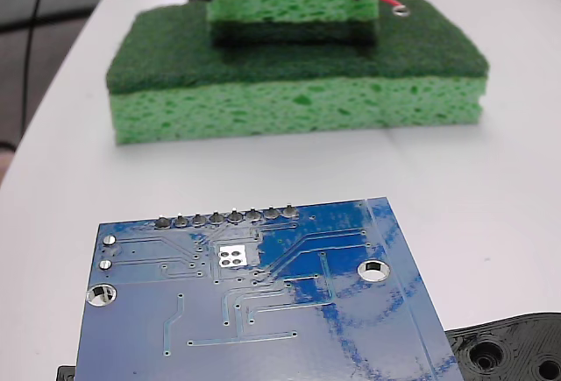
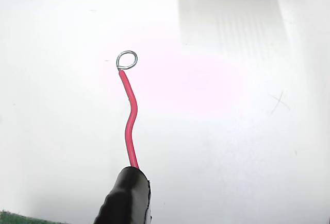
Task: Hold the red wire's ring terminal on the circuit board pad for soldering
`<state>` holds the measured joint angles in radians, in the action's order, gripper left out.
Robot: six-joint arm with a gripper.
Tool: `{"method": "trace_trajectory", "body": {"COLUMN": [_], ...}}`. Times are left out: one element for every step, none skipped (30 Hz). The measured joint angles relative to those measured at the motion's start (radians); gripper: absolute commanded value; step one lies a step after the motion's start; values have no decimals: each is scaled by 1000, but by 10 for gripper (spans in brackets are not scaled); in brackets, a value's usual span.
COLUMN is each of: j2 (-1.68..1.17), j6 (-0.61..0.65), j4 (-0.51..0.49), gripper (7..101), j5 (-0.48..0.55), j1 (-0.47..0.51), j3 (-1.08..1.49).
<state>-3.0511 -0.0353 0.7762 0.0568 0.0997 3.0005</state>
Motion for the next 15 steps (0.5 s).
{"method": "trace_trajectory", "body": {"j2": [0, 0, 0, 0, 0, 0, 0, 0, 0, 0, 0, 0, 0, 0, 0], "j6": [-8, -20, -18, -20, -18, -17, -17, -15, -14, -14, -14, -14, -14, -14, -14], "j4": [-2, -2, -2, -2, -2, -2, -2, -2, -2, -2, -2, -2, -3, -3, -3], "gripper": [1003, 1003, 1003, 1003, 1003, 1003, 1003, 1003, 1003, 1003, 1003, 1003, 1003, 1003, 1003], "j5": [0, 0, 0, 0, -2, -2, -2, -2, -2, -2, -2, -2, -2, -2, -2], "j1": [5, 14, 14, 14, 14, 9, 11, 11, 11, 11, 11, 11, 11, 11, 11], "j3": [0, 0, 0, 0, 0, 0, 0, 0, 0, 0, 0, 0, 0, 0, 0]}}
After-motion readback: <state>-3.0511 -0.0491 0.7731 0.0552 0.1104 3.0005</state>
